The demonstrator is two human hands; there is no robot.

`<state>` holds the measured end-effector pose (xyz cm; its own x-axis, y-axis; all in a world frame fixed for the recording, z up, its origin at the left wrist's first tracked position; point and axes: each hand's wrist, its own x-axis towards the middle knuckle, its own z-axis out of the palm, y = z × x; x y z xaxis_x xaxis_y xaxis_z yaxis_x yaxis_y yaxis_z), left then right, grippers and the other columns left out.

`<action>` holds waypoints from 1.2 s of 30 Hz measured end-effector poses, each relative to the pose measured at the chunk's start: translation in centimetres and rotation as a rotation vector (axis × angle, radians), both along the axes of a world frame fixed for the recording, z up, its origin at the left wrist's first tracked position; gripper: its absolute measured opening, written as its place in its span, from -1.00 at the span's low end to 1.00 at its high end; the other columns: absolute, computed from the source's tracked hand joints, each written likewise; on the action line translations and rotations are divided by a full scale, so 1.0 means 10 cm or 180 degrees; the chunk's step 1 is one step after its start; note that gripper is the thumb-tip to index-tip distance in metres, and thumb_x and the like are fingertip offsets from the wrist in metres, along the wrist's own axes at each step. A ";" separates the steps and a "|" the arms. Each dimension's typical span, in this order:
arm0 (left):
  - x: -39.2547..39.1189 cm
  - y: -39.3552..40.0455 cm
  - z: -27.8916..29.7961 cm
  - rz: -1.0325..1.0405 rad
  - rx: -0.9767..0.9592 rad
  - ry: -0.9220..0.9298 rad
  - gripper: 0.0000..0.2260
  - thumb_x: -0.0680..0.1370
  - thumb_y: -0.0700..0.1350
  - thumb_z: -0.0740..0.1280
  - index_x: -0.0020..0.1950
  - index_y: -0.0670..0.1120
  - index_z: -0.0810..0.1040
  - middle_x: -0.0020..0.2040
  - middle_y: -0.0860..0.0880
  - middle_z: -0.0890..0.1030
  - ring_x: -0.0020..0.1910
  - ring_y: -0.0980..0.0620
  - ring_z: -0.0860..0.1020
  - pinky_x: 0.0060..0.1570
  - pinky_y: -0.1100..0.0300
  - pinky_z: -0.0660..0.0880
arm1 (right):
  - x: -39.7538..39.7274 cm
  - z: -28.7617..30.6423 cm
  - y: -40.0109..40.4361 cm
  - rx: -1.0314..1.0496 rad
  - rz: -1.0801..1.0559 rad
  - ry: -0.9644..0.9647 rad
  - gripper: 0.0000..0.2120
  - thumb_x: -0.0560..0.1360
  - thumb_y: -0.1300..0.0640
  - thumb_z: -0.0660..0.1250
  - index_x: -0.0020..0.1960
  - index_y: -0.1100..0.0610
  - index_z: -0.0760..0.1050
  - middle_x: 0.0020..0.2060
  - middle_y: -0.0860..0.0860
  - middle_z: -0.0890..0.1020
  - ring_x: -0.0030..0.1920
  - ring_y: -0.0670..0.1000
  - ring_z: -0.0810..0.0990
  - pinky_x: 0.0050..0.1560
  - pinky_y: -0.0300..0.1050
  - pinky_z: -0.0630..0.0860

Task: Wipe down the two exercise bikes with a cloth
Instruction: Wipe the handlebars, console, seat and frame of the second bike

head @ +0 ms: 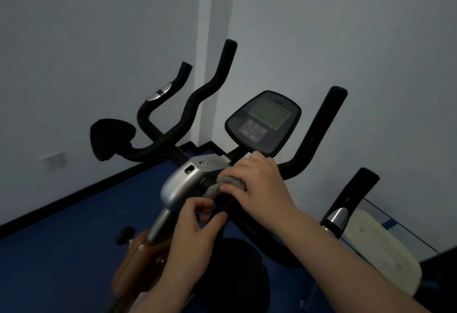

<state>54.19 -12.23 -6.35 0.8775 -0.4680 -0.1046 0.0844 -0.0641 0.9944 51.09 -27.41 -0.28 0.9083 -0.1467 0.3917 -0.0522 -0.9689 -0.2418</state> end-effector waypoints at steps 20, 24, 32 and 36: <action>0.45 0.37 -0.01 0.0928 -0.0042 -0.0972 -0.88 0.57 -0.10 0.34 -0.07 0.14 0.55 -0.15 0.11 0.58 -0.16 0.14 0.54 -0.21 0.30 0.47 | 0.42 0.25 -0.12 -0.0184 0.0332 0.1736 -0.91 0.42 -0.14 0.43 -0.08 -0.20 0.62 -0.09 -0.18 0.58 -0.05 -0.10 0.55 -0.05 -0.04 0.51; 0.94 0.10 0.16 0.0705 0.0134 -0.1616 -0.87 0.59 -0.19 0.28 0.06 0.00 0.56 -0.04 0.09 0.56 -0.05 0.16 0.53 0.00 0.16 0.51 | 0.51 0.16 0.03 -0.0413 0.0143 0.1157 -0.83 0.45 -0.12 0.41 -0.01 -0.10 0.64 -0.11 -0.08 0.59 -0.05 0.01 0.54 -0.12 -0.07 0.46; 1.13 -0.26 0.05 0.0079 0.0683 -0.2684 -0.80 0.62 -0.20 0.18 0.17 -0.10 0.55 -0.03 0.03 0.60 0.03 0.00 0.49 0.08 -0.08 0.44 | 0.38 0.06 -0.11 0.0034 -0.0241 0.0851 -0.76 0.34 -0.22 0.47 -0.07 -0.13 0.65 -0.23 -0.13 0.65 -0.16 -0.06 0.59 -0.21 -0.17 0.39; 1.08 -0.26 0.12 0.0055 0.0959 -0.2735 -0.80 0.59 -0.25 0.18 0.10 -0.11 0.57 -0.04 0.01 0.60 0.01 -0.01 0.50 0.05 -0.10 0.44 | 0.37 -0.04 -0.04 0.0137 -0.0371 0.0712 -0.73 0.37 -0.23 0.45 -0.07 -0.08 0.55 -0.19 -0.10 0.62 -0.11 -0.02 0.57 -0.19 -0.13 0.34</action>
<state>65.02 -14.78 -5.19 0.7165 -0.5130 0.4728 -0.6746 -0.3371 0.6567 54.82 -27.79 -0.68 0.9477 -0.2676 0.1739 -0.2197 -0.9423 -0.2527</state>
